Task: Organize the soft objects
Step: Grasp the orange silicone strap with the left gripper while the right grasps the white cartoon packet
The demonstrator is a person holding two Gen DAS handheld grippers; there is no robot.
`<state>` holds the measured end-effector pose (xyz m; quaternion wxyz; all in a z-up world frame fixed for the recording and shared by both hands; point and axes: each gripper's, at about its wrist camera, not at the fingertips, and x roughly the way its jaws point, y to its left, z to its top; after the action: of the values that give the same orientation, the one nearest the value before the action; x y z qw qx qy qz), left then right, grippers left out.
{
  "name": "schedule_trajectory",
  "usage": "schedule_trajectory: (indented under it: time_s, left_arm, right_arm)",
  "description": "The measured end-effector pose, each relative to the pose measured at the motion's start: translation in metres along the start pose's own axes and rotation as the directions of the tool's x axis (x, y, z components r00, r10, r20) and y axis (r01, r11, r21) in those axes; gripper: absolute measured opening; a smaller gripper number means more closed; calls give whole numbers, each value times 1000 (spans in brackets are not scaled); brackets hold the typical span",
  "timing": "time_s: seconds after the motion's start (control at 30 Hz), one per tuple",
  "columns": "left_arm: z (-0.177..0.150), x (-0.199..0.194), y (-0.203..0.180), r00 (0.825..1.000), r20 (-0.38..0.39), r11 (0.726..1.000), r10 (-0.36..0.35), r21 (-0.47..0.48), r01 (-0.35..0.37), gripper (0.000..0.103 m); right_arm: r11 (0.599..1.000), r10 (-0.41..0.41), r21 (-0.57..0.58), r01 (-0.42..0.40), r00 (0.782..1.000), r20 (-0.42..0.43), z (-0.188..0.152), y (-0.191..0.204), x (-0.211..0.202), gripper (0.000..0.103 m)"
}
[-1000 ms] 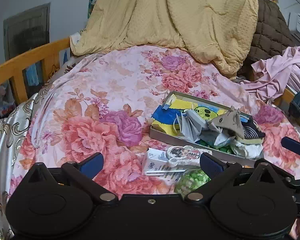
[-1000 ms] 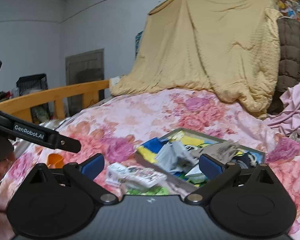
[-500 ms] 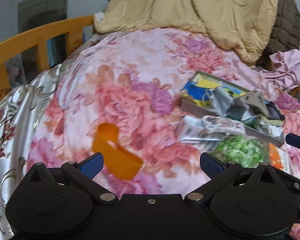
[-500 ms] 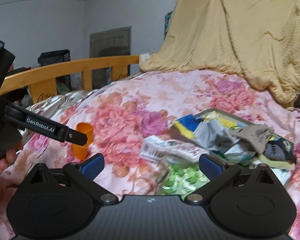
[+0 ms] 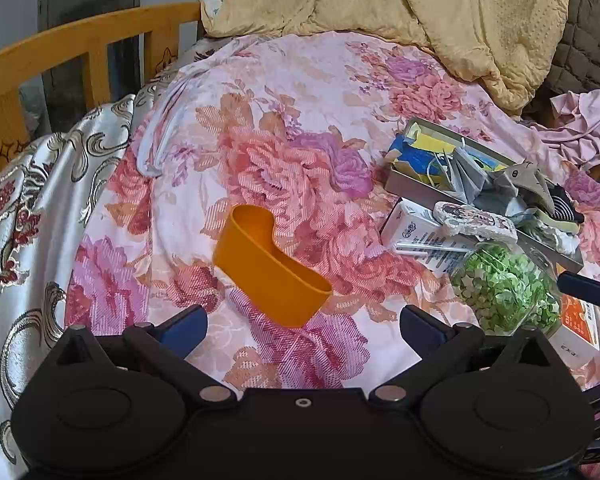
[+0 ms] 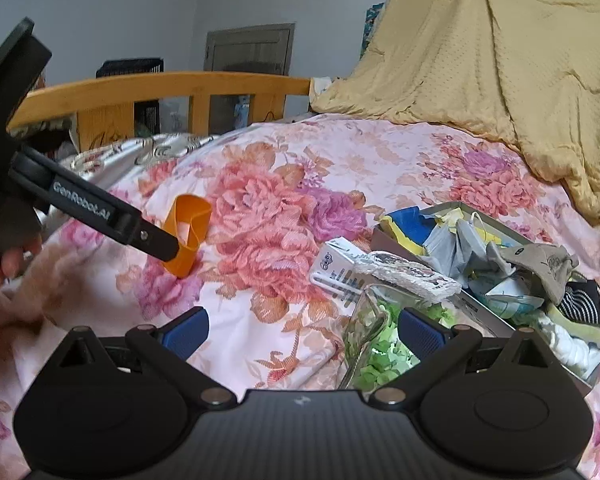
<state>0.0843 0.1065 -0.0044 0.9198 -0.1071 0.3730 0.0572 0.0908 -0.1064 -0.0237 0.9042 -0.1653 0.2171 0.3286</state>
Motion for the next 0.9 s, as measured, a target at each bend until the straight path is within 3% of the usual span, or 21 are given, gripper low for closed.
schedule_trajectory:
  time_s: [0.63,0.9]
  left_arm:
    - [12,25,4,998,-33,996,-44,79,46,102]
    - [21,44,6,995,-90,999,-43,19,45,102]
  right_arm:
    - [990,-125,65,123,992,28,0,-21,19,103]
    - [987,-156,48,154,987,36,7,-27,36,103]
